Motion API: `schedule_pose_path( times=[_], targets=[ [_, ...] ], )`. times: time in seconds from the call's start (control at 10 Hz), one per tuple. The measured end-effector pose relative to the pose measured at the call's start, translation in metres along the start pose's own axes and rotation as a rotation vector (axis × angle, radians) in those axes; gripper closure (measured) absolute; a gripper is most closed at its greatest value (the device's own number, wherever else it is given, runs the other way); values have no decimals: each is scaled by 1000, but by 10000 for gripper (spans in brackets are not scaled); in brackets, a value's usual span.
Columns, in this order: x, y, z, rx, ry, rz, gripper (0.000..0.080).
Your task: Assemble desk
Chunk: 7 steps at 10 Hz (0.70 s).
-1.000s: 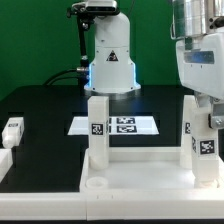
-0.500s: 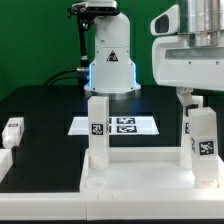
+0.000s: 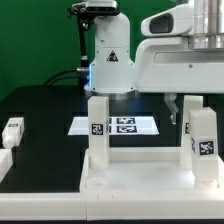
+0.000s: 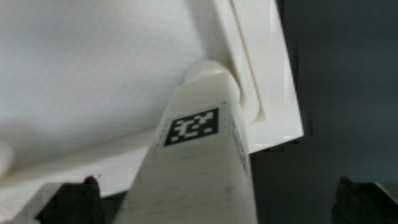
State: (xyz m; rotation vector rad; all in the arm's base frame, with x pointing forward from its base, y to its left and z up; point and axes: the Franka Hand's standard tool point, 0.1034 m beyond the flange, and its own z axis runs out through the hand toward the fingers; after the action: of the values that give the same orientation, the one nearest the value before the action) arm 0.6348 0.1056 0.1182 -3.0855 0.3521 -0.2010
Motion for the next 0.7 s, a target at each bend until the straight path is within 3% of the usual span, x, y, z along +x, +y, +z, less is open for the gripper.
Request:
schedule_pose_path(
  times=[0.2,0.4,0.7],
  targets=[
    [0,0,0,-1,0,35,190],
    [0,0,0,1,-1,139,465],
    [-1,0,1,3,-2,353,514]
  ],
)
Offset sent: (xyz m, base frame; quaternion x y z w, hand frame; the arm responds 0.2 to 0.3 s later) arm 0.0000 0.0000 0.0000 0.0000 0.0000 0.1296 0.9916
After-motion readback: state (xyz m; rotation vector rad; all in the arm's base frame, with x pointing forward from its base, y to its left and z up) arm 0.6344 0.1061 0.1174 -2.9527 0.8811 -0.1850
